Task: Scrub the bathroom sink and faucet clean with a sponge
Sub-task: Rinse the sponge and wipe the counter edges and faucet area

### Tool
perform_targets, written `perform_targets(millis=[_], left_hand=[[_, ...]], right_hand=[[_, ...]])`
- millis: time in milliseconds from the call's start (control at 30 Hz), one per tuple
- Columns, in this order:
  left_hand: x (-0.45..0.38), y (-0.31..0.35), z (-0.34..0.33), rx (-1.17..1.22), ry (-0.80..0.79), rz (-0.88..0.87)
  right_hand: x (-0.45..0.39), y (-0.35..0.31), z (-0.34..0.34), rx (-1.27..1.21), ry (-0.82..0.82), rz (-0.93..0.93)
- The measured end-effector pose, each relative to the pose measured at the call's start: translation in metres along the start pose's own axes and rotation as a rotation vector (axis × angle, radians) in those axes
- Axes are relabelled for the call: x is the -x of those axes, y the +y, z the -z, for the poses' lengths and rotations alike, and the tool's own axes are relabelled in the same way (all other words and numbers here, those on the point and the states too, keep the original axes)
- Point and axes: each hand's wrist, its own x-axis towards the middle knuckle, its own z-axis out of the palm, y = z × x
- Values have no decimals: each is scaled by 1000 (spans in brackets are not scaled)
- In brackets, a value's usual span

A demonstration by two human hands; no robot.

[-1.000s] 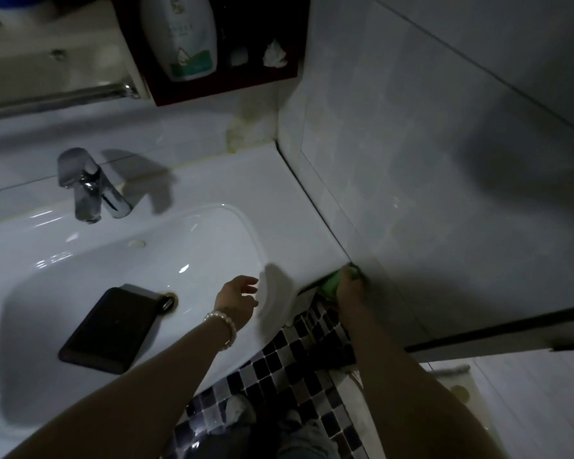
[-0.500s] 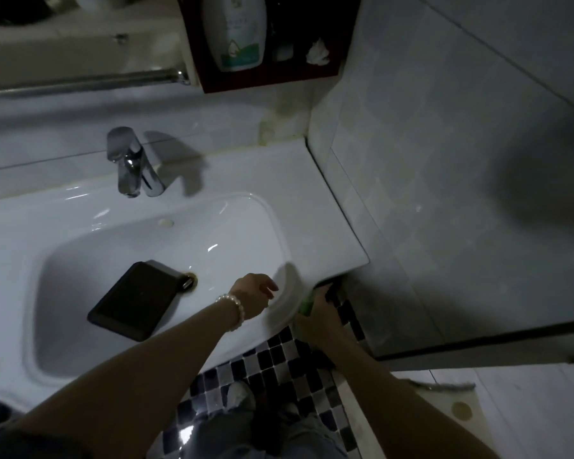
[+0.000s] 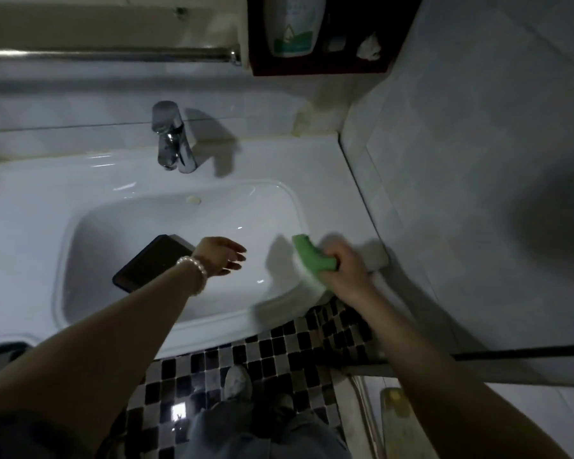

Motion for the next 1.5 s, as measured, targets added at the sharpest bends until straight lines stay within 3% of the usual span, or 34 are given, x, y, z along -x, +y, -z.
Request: perform_targets(millis=[100,267,433,533,567,633,700,733,867,933,1033,1067,1133,1200,1267,1367,1500], left_hand=[[2,-11,8,-12,41,10],[6,-27,3,-69,-19,30],[-2,-26,4,-48,-20,39],[-8,-20,8,-10,-16,45],[-10,-18,10,2,-14,46],[-16,-14,14,19,-7,46],[-20,-14,18,22,-5,53],[-21,-14,19,18,-7,57],[-30,-20,20,10,-29,65],[-36,-20,24,9,-37,66],[-47,-19,33,22,-30,82],[-51,-19,36,32,-29,89],[-60,-19,42,38,-36,101],[-66,-19,46,44,-33,115],[-71,-18,47,69,-20,138],[-77,-15,44,133,-3,165],[-83,-14,40,200,13,188]], right_hand=[[-22,23,6,248,118,68],[1,37,-39,535,-18,35],[53,26,-107,371,-338,275],[23,1,-97,119,-440,76],[7,-4,-89,19,-366,-6],[-19,-10,-64,-73,-63,-29],[-37,-3,-39,116,177,18],[-44,3,-31,221,194,15],[-49,22,-34,511,-35,37],[-43,25,-51,604,-229,90],[-45,9,-72,410,-441,49],[-52,2,-76,287,-399,43],[-75,-15,-77,77,-118,32],[-102,-28,-68,97,224,60],[-124,-32,-54,234,416,124],[-152,-36,-41,425,442,285],[-192,-52,-41,760,132,690]])
